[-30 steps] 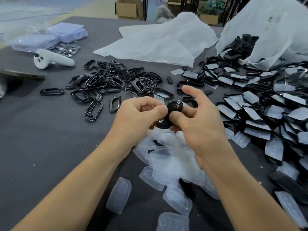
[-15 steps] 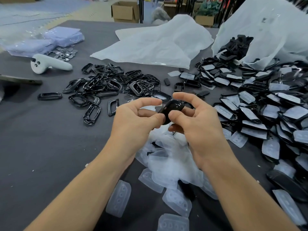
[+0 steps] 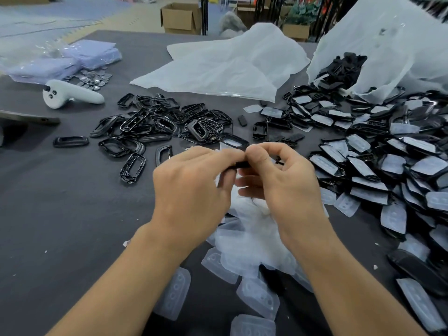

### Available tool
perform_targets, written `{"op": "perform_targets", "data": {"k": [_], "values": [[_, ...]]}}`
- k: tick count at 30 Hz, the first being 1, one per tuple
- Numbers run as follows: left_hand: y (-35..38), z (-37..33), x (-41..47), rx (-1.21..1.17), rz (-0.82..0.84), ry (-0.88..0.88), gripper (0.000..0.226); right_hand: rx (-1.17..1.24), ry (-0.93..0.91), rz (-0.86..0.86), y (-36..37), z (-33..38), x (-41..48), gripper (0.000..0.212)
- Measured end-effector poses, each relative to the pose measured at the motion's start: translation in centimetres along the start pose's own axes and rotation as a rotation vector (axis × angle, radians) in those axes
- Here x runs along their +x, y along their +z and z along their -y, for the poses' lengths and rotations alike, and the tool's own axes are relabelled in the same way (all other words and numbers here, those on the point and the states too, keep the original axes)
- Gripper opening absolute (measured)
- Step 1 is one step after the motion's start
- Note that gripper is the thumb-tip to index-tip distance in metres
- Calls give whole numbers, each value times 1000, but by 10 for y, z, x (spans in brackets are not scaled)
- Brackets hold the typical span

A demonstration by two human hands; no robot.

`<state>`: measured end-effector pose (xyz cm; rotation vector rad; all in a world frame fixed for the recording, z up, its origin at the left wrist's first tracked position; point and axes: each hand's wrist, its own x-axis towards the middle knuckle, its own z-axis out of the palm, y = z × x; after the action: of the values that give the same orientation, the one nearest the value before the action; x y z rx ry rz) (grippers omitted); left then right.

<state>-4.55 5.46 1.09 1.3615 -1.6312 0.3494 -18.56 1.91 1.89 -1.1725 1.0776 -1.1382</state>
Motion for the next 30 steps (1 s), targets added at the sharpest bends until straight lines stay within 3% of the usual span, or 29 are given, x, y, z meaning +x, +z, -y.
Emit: {"op": "perform_targets", "data": {"k": [2, 4, 6, 10, 12, 17, 23, 30], "values": [[2, 0, -1, 2, -2, 108, 25, 78, 48, -19, -3, 2, 3, 8], [3, -1, -2, 15, 30, 120, 25, 133, 94, -14, -7, 5, 5, 10], [1, -3, -2, 1, 93, 39, 21, 113, 85, -14, -10, 6, 6, 19], [-2, -10, 1, -181, 232, -387, 28, -7, 17, -10, -11, 5, 6, 27], [-1, -12, 2, -224, 255, -516, 33, -84, -12, -7, -10, 2, 6, 27], [2, -6, 6, -297, 261, -636, 30, -110, -44, 0, -10, 0, 6, 28], [7, 3, 7, -676, 286, -845, 28, -75, -26, -17, -11, 2, 6, 25], [9, 0, 5, -804, 237, -855, 35, -47, 11, -49, -12, 4, 4, 19]]}}
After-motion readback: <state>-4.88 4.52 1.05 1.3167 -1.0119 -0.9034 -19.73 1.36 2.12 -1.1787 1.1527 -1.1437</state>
